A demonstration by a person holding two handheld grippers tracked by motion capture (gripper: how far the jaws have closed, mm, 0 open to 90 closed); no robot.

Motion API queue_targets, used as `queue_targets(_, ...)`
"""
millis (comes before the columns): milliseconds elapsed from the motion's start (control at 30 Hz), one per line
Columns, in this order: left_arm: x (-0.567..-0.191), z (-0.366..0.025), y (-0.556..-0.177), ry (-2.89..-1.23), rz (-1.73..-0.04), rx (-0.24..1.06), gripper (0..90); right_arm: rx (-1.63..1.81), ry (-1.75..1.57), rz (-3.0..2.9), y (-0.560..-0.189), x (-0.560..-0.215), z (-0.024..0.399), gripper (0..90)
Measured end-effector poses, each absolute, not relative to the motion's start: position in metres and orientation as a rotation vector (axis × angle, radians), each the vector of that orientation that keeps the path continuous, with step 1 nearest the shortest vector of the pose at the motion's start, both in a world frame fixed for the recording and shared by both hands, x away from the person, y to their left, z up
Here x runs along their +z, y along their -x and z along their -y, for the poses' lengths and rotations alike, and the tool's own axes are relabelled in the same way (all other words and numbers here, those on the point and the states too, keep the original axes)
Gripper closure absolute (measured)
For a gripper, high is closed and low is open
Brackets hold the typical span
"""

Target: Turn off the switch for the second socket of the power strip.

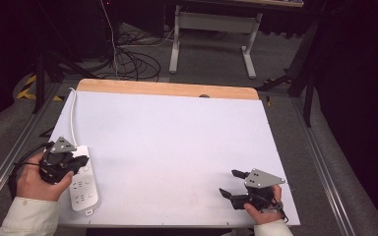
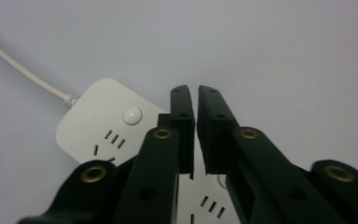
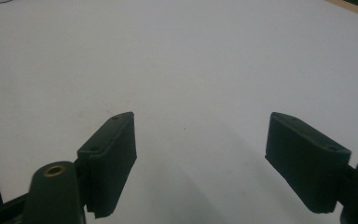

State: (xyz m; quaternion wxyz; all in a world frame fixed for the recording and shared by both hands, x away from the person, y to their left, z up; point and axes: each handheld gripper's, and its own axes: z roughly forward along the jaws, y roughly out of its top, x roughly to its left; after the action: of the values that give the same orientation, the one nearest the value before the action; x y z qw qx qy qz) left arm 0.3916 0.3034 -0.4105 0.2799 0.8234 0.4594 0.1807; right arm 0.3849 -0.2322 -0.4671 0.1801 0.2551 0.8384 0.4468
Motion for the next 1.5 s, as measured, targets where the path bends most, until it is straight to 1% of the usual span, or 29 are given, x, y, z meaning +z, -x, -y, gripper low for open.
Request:
queue_targets(33, -0.41, -0.303, -0.391, -2.2, -1.234, 0.478, 75.9, 1.263, -0.721, -2.369, -0.385, -0.467, 0.232, 24.9)
queue_targets(67, -0.409, -0.302, -0.391, -2.193, -1.213, 0.478, 69.8, 1.263, -0.721, -2.369, -0.385, -0.467, 0.232, 24.8)
queue_targets(133, -0.408, -0.301, -0.39, -2.181, -1.206, 0.477, 62.7, 1.263, -0.721, -2.369, -0.385, -0.467, 0.232, 24.8)
queue_targets(167, -0.408, -0.299, -0.388, -2.166, -1.209, 0.486, 62.7, 1.263, -0.721, -2.369, -0.385, -0.467, 0.232, 24.8)
queue_targets(200, -0.408, -0.298, -0.387, -2.159, -1.203, 0.5, 58.3, 1.261, -0.722, -2.369, -0.385, -0.467, 0.232, 24.8)
queue_targets(233, -0.408, -0.296, -0.386, -2.134, -1.186, 0.5, 59.4, 1.265, -0.723, -2.37, -0.385, -0.467, 0.232, 24.8)
queue_targets(333, -0.409, -0.293, -0.385, -2.122, -1.172, 0.524, 47.4, 1.262, -0.722, -2.372, -0.385, -0.467, 0.232, 24.8)
queue_targets(367, -0.408, -0.292, -0.385, -2.097, -1.12, 0.541, 45.5, 1.263, -0.722, -2.371, -0.385, -0.467, 0.232, 24.8)
queue_targets(400, -0.408, -0.292, -0.385, -2.097, -1.12, 0.541, 43.3, 1.264, -0.724, -2.371, -0.385, -0.467, 0.232, 24.8)
queue_targets(533, -0.405, -0.286, -0.381, -2.017, -1.049, 0.498, 33.7, 1.263, -0.728, -2.371, -0.385, -0.468, 0.232, 24.8)
queue_targets(567, -0.404, -0.284, -0.38, -1.992, -1.004, 0.495, 31.7, 1.265, -0.728, -2.37, -0.385, -0.468, 0.233, 24.8)
queue_targets(633, -0.404, -0.281, -0.38, -1.978, -0.981, 0.491, 28.8, 1.265, -0.729, -2.369, -0.384, -0.468, 0.233, 24.7)
queue_targets(833, -0.408, -0.27, -0.378, -1.936, -0.907, 0.448, 23.9, 1.273, -0.732, -2.362, -0.383, -0.467, 0.234, 24.7)
queue_targets(967, -0.412, -0.265, -0.376, -1.891, -0.865, 0.424, 22.6, 1.278, -0.732, -2.363, -0.383, -0.467, 0.234, 24.6)
queue_targets(1300, -0.432, -0.255, -0.37, -1.809, -0.788, 0.382, 22.8, 1.344, -0.733, -2.352, -0.382, -0.465, 0.237, 23.8)
queue_targets(1500, -0.445, -0.248, -0.367, -1.806, -0.752, 0.374, 22.8, 1.369, -0.73, -2.348, -0.382, -0.464, 0.239, 23.6)
